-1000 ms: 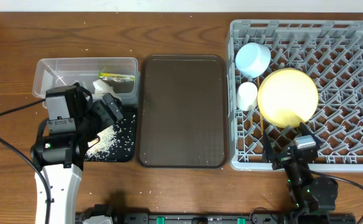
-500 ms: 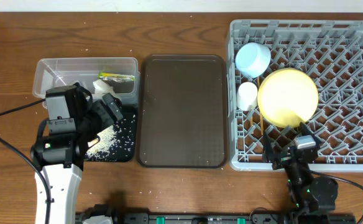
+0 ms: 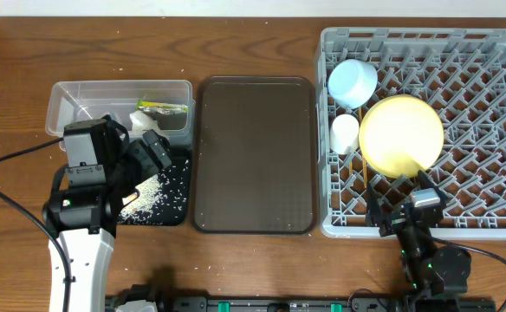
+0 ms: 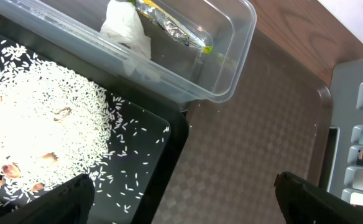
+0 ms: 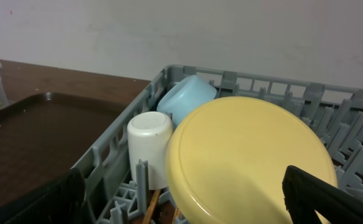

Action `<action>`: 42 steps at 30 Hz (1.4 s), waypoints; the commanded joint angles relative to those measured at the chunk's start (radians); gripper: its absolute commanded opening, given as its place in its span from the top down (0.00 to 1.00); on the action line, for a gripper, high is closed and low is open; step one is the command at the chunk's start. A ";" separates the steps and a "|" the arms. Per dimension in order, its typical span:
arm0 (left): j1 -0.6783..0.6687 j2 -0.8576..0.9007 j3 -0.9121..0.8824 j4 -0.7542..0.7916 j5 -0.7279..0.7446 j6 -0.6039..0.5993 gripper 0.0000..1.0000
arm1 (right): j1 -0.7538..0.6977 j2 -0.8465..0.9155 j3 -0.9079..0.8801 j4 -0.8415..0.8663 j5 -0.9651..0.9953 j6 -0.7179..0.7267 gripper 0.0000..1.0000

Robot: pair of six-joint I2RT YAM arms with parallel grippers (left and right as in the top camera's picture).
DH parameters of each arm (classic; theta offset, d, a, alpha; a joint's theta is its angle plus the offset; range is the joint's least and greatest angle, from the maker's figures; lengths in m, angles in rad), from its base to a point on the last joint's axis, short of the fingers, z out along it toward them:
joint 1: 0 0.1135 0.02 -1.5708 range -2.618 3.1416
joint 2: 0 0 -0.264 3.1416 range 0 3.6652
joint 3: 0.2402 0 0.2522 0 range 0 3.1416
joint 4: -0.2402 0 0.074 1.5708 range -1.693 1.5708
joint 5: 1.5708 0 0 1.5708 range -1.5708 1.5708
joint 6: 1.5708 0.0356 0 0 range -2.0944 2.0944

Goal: Sort waste into correct bins and load items into the dishwasher rack

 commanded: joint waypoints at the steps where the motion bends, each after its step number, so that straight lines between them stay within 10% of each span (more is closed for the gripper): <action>1: 0.004 0.001 0.021 0.000 -0.023 0.013 0.04 | 0.010 -0.007 -0.001 -0.005 0.006 -0.013 0.01; 28: 0.004 -0.439 -0.284 -0.176 -0.024 0.012 0.02 | 0.010 -0.007 -0.001 -0.005 0.006 -0.013 0.01; 42: 0.002 -0.789 -0.718 0.595 0.040 0.013 0.03 | 0.010 -0.007 -0.001 -0.005 0.006 -0.013 0.01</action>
